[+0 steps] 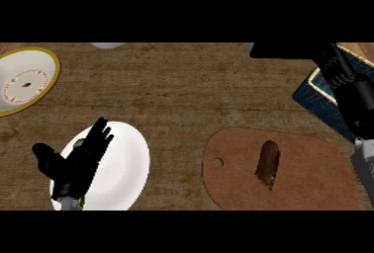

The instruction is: Pick the sweet potato from the cutting board and place it in the basket

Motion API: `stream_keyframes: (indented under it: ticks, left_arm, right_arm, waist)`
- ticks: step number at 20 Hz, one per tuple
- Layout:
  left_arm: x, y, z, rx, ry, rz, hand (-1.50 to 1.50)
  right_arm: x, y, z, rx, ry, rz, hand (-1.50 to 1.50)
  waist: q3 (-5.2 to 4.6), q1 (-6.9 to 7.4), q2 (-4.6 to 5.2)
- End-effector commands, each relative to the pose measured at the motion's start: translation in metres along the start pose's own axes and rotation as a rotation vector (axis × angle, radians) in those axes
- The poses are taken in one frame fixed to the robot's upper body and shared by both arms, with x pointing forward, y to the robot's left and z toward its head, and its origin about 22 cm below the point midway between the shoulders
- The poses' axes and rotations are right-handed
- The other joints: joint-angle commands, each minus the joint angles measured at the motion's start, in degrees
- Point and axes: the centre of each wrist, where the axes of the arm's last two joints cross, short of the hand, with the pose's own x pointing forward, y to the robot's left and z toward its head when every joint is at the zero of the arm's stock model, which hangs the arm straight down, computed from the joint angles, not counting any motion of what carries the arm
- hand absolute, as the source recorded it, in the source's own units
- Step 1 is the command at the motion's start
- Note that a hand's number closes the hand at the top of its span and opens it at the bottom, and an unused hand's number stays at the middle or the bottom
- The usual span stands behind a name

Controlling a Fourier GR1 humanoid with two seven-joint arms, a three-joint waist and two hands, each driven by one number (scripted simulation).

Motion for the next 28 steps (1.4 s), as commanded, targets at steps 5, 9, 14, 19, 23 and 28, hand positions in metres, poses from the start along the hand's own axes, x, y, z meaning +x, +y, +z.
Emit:
stream_keyframes:
  ticks: [5, 9, 14, 19, 23, 28]
  left_arm:
    - [0.054, 0.032, -0.032, 0.145, -0.146, -0.321, 0.00]
    - [0.052, 0.037, -0.027, 0.093, -0.126, -0.369, 0.00]
    - [0.049, 0.019, -0.045, 0.102, -0.100, -0.387, 0.00]
    - [0.044, 0.037, -0.038, 0.134, -0.081, -0.388, 0.00]
    - [0.038, 0.038, -0.033, 0.124, -0.064, -0.396, 0.00]
    - [0.043, 0.034, -0.036, 0.102, -0.087, -0.393, 0.00]
  right_arm:
    - [-0.056, -0.013, 0.032, 0.003, 0.085, -0.172, 1.50]
    - [-0.041, 0.070, 0.046, 0.203, -0.329, -0.298, 1.50]
    - [-0.021, 0.122, 0.058, -0.045, -0.310, 0.078, -1.50]
    - [-0.023, 0.064, 0.054, -0.049, -0.084, 0.590, -1.50]
    - [-0.001, 0.040, 0.055, 0.086, 0.097, 0.882, -1.50]
    - [0.025, 0.045, 0.065, 0.406, 0.330, 0.974, -1.50]
  waist:
    - [1.71, -2.29, 0.12]
    - [1.84, -1.26, -0.18]
    - [1.40, -2.35, -0.41]
    - [0.89, -3.16, -1.03]
    - [0.71, -2.93, -1.60]
    - [0.88, -2.25, -1.06]
